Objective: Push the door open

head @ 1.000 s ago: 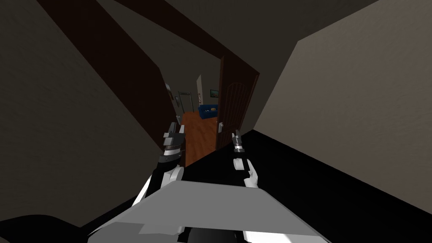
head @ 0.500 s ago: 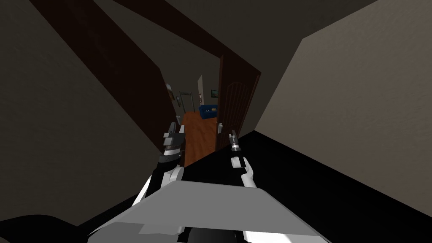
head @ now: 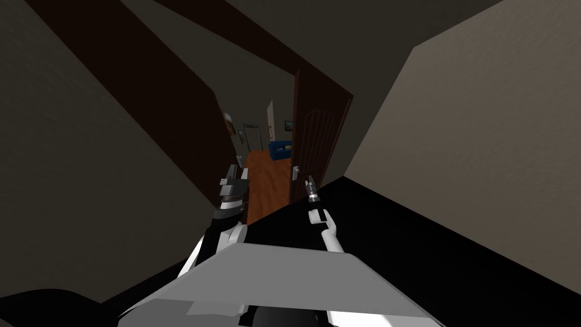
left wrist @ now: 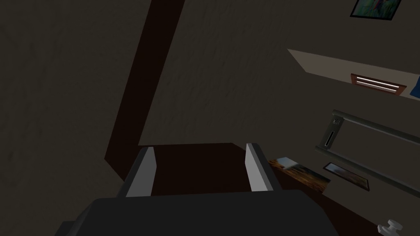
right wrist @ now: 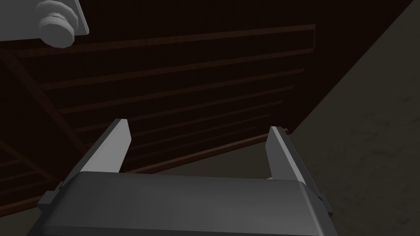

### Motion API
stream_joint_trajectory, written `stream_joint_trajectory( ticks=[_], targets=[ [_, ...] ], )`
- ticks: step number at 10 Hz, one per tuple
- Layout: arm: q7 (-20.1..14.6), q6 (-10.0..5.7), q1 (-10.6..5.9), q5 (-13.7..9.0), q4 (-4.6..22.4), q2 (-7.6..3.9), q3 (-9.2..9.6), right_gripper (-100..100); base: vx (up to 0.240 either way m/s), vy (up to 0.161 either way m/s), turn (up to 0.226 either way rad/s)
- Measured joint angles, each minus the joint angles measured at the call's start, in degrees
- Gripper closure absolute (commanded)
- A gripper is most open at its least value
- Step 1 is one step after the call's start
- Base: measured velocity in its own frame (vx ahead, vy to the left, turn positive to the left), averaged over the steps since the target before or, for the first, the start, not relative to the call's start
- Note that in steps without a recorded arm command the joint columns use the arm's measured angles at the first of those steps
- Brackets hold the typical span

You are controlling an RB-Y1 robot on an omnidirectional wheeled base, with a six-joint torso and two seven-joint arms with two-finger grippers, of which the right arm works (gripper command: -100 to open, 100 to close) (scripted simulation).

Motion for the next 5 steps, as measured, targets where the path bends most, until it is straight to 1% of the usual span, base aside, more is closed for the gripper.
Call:
stream_joint_trajectory(
  ticks=[1, 2, 3, 4, 5],
  targets=[
    [0.07, 0.22, -0.72, 0.0, 1.1, 0.15, 0.16, -100, 0.041, -0.056, 0.056],
    [0.05, 0.27, -1.86, -0.07, 2.41, 0.17, 0.41, -100, 0.04, -0.045, 0.027],
    [0.1, 0.02, -2.46, -0.07, 4.06, 0.3, 0.58, -100, 0.04, -0.051, 0.038],
    [0.12, -0.09, -3.59, -0.12, 5.67, 0.39, 0.86, -100, 0.033, -0.05, 0.024],
    [0.17, -0.04, -4.19, -0.13, 7.02, 0.53, 1.02, -100, 0.048, -0.07, 0.053]
  ],
)
